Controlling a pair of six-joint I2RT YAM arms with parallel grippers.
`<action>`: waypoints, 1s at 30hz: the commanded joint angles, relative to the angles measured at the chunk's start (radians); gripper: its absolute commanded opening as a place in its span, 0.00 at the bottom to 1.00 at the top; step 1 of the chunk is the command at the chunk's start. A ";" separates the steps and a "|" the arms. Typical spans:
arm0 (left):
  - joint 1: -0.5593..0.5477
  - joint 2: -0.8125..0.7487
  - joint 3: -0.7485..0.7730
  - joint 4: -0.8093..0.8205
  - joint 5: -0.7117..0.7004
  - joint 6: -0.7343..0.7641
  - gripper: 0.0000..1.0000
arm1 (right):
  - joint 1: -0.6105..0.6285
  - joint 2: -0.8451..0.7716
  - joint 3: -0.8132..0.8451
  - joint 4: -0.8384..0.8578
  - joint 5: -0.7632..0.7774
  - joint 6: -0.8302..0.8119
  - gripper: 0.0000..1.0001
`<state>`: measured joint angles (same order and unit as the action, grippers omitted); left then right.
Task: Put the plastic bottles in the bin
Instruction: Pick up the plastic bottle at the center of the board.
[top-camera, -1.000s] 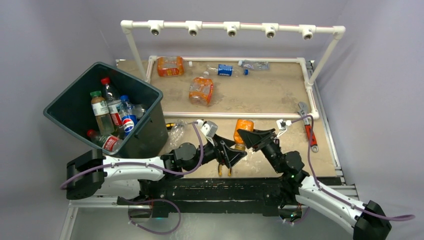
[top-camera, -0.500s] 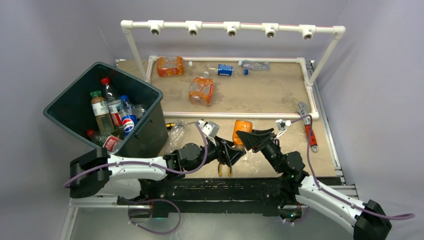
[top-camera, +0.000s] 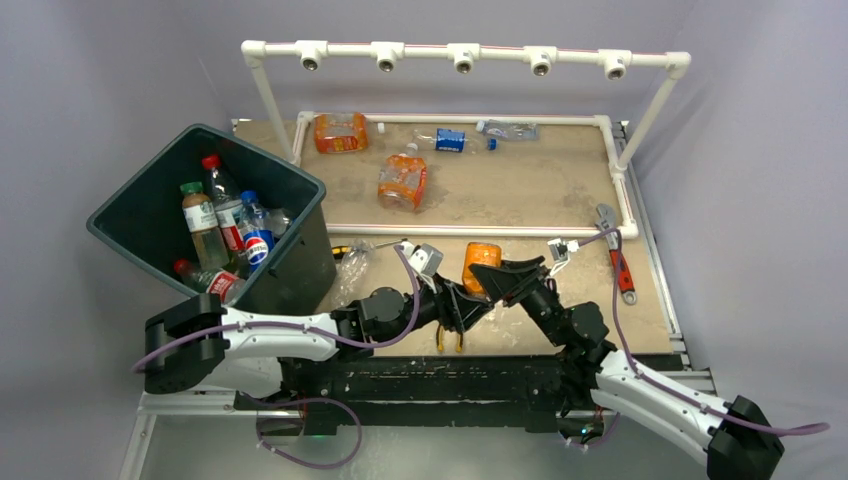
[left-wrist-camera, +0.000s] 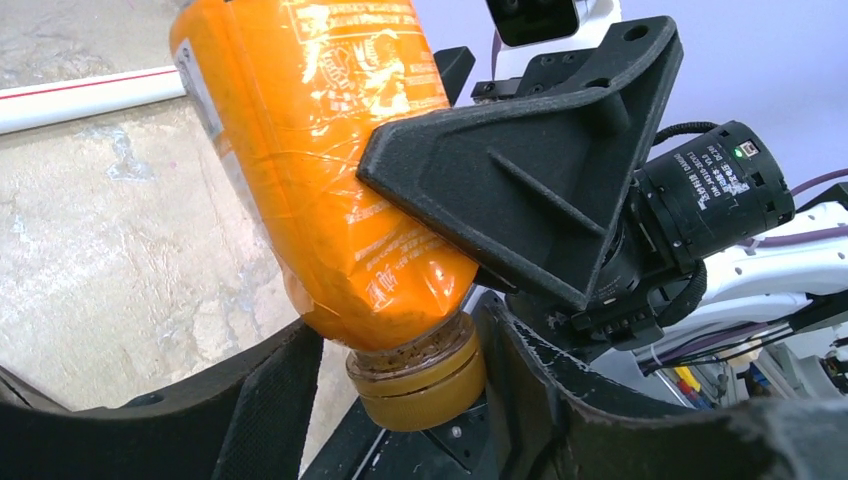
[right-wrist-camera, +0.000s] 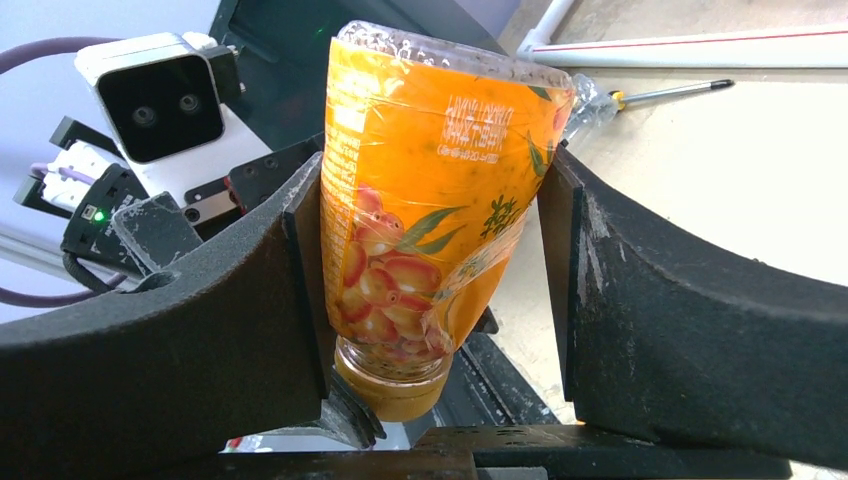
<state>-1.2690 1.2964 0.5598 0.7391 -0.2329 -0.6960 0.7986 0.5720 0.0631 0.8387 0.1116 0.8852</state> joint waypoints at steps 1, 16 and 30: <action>0.003 0.016 0.042 0.029 0.014 0.000 0.52 | 0.007 0.007 0.035 0.066 -0.030 0.001 0.27; 0.003 -0.214 0.192 -0.432 -0.158 0.296 0.00 | 0.006 -0.153 0.321 -0.581 -0.050 -0.223 0.98; -0.015 -0.222 0.526 -1.172 0.106 1.220 0.00 | 0.006 -0.167 0.907 -1.260 -0.073 -0.508 0.99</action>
<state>-1.2675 1.0401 1.0435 -0.1806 -0.2691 0.1387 0.8005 0.3923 0.8478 -0.2192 0.1070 0.4587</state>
